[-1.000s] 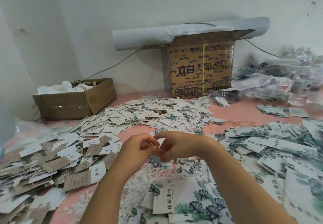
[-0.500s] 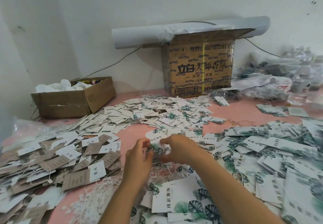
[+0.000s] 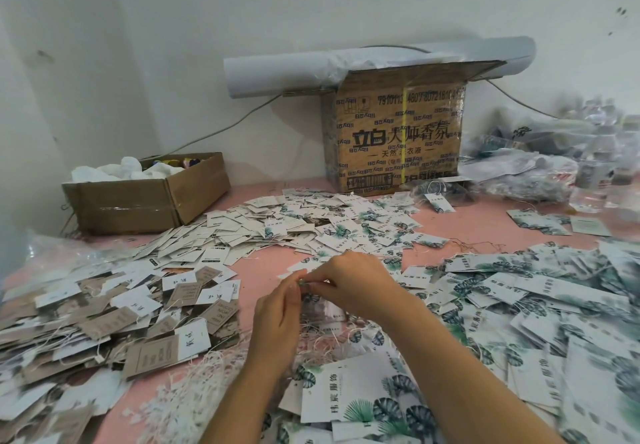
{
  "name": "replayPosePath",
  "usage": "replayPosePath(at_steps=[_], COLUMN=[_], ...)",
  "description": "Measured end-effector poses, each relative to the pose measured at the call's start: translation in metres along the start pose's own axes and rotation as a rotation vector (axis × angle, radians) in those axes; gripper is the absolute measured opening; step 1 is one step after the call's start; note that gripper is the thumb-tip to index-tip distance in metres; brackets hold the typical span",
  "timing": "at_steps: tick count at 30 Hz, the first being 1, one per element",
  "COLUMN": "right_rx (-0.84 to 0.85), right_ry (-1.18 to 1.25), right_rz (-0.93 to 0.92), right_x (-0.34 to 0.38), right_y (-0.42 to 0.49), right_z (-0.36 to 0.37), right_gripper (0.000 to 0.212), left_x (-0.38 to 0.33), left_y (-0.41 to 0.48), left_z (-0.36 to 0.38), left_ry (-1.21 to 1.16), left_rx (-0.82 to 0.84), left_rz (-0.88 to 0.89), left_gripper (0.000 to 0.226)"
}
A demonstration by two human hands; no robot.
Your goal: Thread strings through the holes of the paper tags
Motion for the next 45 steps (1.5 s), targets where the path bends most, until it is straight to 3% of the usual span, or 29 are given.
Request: replayPosePath(at_steps=[4, 7, 9, 12, 15, 19, 26, 38, 45], right_rx=[0.02, 0.069, -0.015, -0.157, -0.083, 0.098, 0.328, 0.31, 0.334], right_ry=[0.025, 0.263, 0.465, 0.564, 0.569, 0.433, 0.185, 0.208, 0.2], right_rz=[-0.033, -0.022, 0.081, 0.366, 0.562, 0.63, 0.652, 0.647, 0.682], right_x=[0.006, -0.001, -0.016, -0.044, -0.06, -0.061, -0.049, -0.044, -0.041], right_y=[-0.003, -0.002, -0.001, -0.004, -0.01, -0.008, -0.012, -0.013, -0.015], right_z=[-0.006, -0.004, 0.0, 0.004, 0.011, 0.028, 0.039, 0.035, 0.031], right_gripper=[0.022, 0.029, 0.028, 0.032, 0.038, 0.019, 0.057, 0.041, 0.044], left_x=[-0.006, -0.004, -0.003, 0.002, 0.012, 0.015, 0.015, 0.014, 0.014], left_y=[-0.001, -0.002, -0.002, -0.001, -0.001, -0.001, -0.001, -0.001, -0.001], left_z=[-0.002, -0.003, -0.007, -0.014, -0.017, -0.018, -0.017, -0.016, -0.016], left_ry=[-0.181, -0.272, -0.316, -0.388, -0.429, -0.443, -0.431, -0.413, -0.396], left_rx=[-0.019, -0.065, -0.139, -0.247, -0.284, -0.296, -0.285, -0.292, -0.297], left_rz=[-0.037, -0.072, -0.077, -0.1, -0.151, -0.156, -0.155, -0.15, -0.149], left_gripper=[0.035, 0.042, 0.037, 0.008, 0.014, 0.016, 0.016, 0.017, 0.017])
Point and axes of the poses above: each hand's wrist, its own y-axis towards the middle knuckle, its own z-axis out of the palm, x = y × z, the point moved 2 cm from there along y, towards the middle knuckle, and after that the axes turned 14 degrees about x, right-handed, at the moved point
